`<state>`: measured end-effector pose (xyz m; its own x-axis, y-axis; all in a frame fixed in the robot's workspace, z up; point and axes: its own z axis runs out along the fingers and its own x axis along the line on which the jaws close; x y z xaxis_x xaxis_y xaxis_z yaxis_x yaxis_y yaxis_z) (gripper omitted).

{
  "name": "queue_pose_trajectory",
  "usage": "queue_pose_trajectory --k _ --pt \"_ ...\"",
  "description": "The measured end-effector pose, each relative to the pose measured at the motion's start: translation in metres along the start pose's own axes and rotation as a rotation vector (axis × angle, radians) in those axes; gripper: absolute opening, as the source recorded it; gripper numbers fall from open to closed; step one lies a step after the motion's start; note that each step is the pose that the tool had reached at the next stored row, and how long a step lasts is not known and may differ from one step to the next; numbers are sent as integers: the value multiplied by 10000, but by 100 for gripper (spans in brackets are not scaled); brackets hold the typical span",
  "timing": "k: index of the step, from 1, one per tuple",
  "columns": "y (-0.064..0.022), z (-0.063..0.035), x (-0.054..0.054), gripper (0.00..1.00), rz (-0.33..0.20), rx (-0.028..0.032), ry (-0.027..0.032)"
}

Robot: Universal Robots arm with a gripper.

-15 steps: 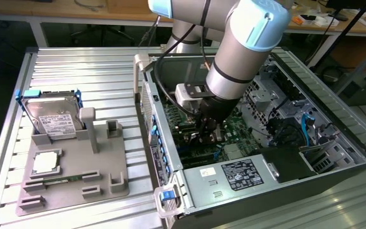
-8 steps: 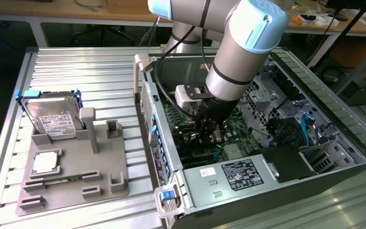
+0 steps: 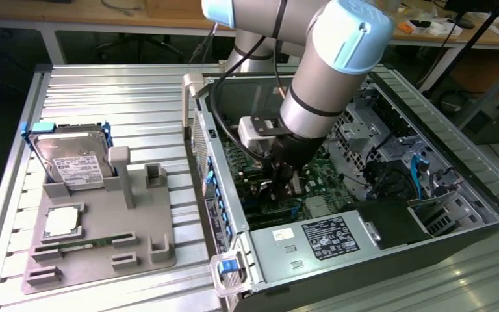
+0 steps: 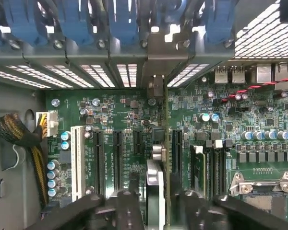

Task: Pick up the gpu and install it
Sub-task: 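Insert the gpu into the slot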

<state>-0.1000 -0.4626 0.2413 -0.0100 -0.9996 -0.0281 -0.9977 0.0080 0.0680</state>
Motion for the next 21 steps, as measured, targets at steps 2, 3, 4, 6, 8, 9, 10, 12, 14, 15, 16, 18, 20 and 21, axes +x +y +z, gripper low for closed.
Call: queue_pose_trajectory --k 2,3,4,6,8,9,10,12,14,15,16,18,20,21 --pt "5 -81 -2 46 -1 -2 4" --pt "9 -136 -4 53 -1 -1 2" --pt "12 -185 -5 53 -1 -1 1" --pt "19 -281 -8 53 -1 -2 2" --pt "25 -370 -10 53 -1 -1 1" --pt "28 -415 -11 53 -1 -1 1" --pt "31 -460 -13 53 -1 -1 1" --pt "37 -552 -16 53 -1 -1 0" --pt "43 -642 -18 52 -2 0 1" --pt "43 -648 -18 45 -5 12 -15" --pt "43 -648 -18 38 -4 11 -12" --pt "44 -648 -18 33 -3 12 -14" --pt "44 -648 -18 20 -3 12 -15" --pt "44 -648 -18 14 -3 12 -14"
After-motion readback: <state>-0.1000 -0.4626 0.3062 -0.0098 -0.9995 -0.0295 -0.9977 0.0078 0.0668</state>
